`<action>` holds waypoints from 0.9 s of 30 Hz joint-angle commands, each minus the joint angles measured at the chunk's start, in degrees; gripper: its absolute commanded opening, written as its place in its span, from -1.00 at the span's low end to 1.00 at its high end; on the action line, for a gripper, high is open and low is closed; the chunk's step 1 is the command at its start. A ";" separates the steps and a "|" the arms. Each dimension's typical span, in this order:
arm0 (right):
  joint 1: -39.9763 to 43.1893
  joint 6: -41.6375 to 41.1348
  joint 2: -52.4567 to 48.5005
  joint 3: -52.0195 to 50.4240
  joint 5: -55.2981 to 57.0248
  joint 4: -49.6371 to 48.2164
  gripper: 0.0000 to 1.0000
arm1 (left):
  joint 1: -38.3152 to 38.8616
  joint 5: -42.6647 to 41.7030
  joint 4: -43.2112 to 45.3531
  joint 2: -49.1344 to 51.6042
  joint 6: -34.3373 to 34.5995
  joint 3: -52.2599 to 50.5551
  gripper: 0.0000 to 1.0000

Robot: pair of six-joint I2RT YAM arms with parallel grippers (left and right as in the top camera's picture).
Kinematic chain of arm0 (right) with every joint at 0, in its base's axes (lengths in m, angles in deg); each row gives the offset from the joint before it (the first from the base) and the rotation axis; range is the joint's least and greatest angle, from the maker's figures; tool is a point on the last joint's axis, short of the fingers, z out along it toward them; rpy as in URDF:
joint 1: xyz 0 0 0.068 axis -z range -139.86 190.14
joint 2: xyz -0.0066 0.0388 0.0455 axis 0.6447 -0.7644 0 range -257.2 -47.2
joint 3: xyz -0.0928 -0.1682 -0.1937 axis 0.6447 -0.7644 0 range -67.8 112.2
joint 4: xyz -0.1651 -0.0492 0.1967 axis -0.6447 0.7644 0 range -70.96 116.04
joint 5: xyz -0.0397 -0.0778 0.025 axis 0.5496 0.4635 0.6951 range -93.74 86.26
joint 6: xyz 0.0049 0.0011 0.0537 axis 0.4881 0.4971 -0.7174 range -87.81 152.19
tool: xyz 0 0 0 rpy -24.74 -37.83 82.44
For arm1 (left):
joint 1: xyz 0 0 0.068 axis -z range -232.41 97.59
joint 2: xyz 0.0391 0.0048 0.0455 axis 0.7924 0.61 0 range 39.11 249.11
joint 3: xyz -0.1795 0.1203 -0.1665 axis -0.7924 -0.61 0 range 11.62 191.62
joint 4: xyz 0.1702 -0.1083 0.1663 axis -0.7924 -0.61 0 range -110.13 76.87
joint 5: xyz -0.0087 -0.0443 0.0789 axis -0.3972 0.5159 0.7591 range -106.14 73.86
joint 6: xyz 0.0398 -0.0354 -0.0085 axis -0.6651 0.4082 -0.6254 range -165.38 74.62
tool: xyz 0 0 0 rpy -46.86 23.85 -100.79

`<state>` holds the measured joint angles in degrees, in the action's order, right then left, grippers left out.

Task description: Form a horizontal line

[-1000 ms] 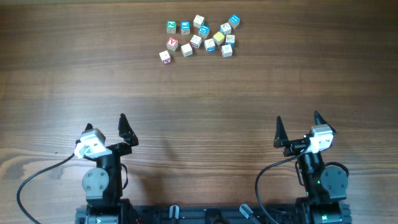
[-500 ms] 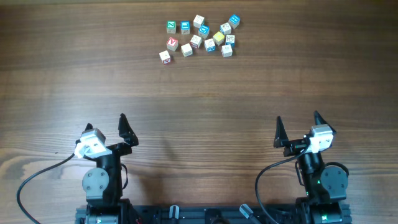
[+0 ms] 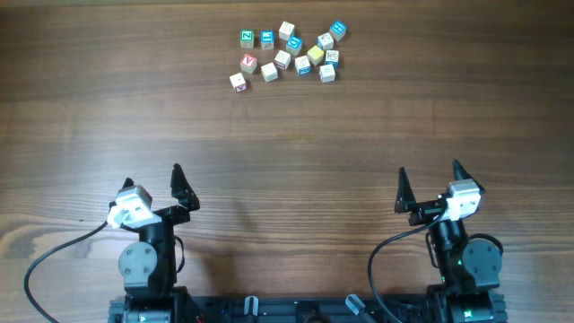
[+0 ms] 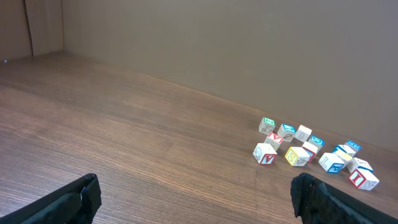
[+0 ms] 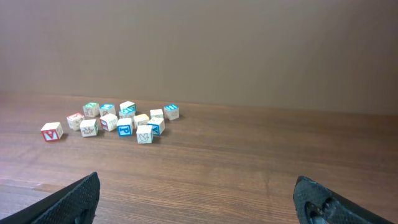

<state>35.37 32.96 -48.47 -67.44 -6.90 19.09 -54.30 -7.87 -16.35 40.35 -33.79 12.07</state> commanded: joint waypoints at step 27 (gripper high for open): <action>0.28 0.63 -0.39 -0.07 -0.26 -0.15 0.99 | -0.26 -0.37 2.19 0.07 -0.87 -0.13 1.00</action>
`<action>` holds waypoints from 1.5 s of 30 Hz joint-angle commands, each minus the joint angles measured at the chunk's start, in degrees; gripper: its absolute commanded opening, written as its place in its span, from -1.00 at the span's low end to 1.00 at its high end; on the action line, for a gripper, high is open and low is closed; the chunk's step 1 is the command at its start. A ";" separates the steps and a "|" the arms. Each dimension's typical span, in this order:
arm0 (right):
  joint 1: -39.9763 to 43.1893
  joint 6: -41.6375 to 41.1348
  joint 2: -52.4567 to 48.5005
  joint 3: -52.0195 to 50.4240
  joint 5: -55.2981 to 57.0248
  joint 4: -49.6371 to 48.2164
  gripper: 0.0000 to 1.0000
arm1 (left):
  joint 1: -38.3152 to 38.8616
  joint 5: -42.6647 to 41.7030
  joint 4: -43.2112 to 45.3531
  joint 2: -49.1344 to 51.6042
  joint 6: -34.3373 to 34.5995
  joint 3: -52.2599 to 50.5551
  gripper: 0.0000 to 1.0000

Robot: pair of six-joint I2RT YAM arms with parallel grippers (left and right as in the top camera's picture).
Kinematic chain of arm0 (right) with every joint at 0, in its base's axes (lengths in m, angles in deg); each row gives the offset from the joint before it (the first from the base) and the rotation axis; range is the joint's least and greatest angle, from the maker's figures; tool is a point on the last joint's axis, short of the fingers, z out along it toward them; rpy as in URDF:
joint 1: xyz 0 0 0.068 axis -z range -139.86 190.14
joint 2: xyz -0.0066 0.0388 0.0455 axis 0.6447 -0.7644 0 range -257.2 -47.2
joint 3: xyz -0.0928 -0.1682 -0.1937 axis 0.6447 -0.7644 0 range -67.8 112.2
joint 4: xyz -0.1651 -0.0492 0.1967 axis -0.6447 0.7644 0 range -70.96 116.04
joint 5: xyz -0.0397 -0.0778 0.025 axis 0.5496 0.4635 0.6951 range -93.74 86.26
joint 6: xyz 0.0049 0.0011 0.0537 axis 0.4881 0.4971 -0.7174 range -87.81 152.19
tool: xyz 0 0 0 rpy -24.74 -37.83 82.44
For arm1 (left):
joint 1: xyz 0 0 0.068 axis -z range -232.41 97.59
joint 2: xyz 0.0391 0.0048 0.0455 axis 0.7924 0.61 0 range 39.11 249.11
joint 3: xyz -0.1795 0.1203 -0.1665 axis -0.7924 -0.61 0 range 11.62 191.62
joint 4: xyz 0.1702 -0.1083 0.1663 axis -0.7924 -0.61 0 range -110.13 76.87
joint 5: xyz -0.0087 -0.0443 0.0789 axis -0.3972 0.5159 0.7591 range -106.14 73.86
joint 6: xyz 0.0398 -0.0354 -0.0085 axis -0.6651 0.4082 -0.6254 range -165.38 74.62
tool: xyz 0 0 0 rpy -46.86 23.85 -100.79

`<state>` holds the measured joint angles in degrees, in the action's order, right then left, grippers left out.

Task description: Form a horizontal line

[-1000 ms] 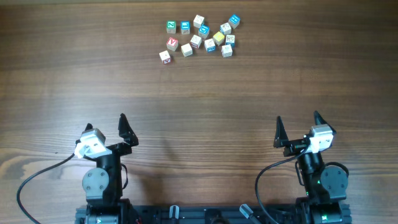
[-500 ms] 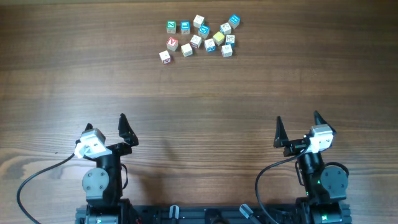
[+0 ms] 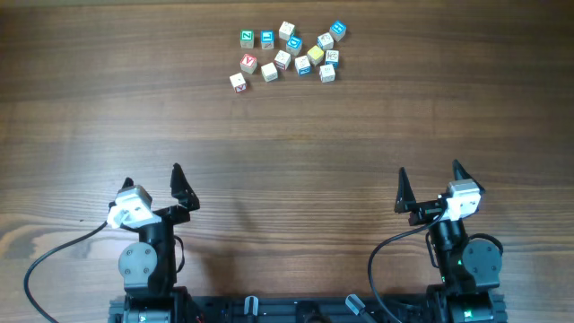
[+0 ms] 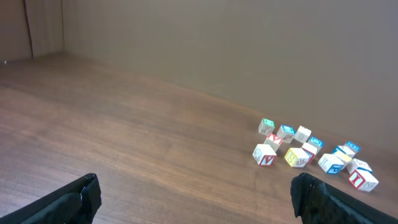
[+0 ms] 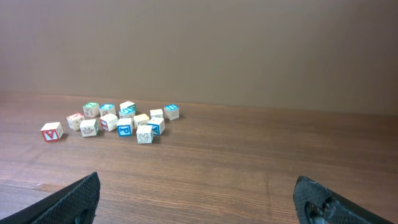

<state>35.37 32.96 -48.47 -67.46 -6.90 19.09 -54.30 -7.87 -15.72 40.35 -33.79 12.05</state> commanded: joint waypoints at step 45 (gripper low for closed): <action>0.28 0.66 -0.39 -0.04 -0.26 -0.15 0.99 | -0.26 -49.18 -20.85 45.44 4.26 43.52 0.08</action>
<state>35.37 32.96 -48.87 -67.44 -6.90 19.05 -54.30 -54.90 -36.35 84.70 -29.48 54.75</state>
